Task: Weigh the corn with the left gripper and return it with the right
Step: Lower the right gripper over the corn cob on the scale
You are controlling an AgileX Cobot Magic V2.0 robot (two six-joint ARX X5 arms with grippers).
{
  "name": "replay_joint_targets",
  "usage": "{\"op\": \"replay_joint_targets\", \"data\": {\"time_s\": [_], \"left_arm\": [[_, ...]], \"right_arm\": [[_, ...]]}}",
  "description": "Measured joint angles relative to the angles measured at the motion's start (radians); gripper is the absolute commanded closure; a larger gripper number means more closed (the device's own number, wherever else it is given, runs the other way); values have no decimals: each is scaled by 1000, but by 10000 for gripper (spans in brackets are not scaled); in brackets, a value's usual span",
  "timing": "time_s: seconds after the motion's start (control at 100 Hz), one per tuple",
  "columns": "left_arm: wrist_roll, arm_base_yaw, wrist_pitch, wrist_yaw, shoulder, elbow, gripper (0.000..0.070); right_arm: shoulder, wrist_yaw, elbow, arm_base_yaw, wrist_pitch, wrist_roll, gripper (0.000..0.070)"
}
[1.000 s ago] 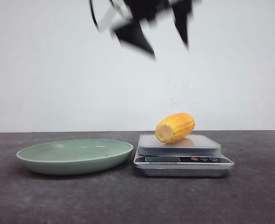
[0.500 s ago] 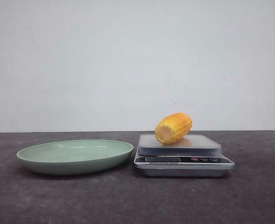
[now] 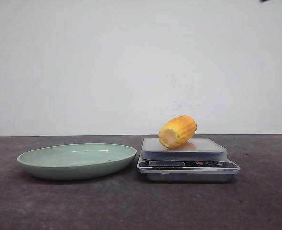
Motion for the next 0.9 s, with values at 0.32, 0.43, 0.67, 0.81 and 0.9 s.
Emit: {"op": "replay_joint_targets", "data": {"time_s": [0.32,0.43,0.67,0.81,0.9], "left_arm": [[-119,0,-74,16,-274,-274,223],[-153,0,-77,55,-343,-380,223],[-205,0,-85,108,-423,-536,223],[-212,0,-82,109,-424,-551,224],[-213,0,-72,109,-425,-551,224]], "right_arm": [[251,122,0,130,105,24,44],[349,151,0,145,139,40,44],[545,192,0,161,206,69,44],[626,192,0,166,259,93,44],[668,192,0,166,283,111,44]]}}
